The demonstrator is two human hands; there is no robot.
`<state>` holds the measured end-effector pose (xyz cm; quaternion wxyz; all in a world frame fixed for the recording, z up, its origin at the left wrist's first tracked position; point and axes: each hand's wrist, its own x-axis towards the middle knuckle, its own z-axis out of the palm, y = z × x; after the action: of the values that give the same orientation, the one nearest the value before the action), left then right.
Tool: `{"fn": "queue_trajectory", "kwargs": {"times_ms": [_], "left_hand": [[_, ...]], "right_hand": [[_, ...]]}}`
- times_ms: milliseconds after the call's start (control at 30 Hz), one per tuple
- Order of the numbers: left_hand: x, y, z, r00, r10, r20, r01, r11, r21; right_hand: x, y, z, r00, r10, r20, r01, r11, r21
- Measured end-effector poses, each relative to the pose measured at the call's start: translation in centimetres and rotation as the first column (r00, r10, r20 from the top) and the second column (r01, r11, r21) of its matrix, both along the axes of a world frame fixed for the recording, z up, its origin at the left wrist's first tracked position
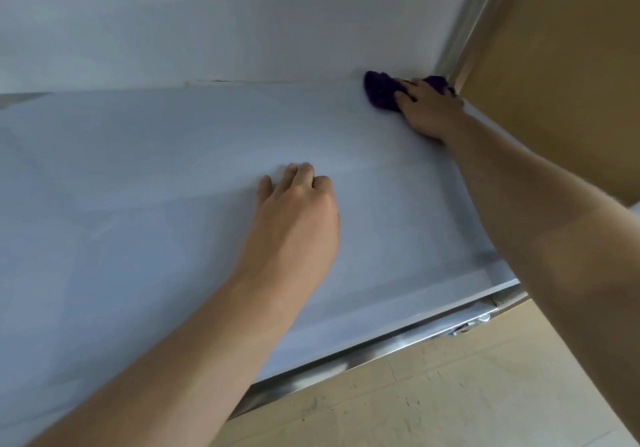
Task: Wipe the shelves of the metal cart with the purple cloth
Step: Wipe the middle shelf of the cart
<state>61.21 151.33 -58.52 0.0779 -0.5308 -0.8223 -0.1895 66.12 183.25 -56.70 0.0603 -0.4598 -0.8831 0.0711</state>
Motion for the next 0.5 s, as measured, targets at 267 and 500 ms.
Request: {"fn": "queue_trajectory", "kwargs": {"times_ms": [267,500], "left_hand": [[0.0,0.2,-0.3,1.000,0.007,-0.016,-0.008,1.000,-0.016],[0.1,0.2,0.1,1.000,0.006,0.005,-0.006,1.000,-0.009]], "right_hand": [[-0.8,0.5,0.6,1.000,-0.017,-0.017,0.016,0.996,-0.088],[-1.6,-6.1,0.4,0.963,0.262,0.061,-0.261,0.965,-0.023]]}}
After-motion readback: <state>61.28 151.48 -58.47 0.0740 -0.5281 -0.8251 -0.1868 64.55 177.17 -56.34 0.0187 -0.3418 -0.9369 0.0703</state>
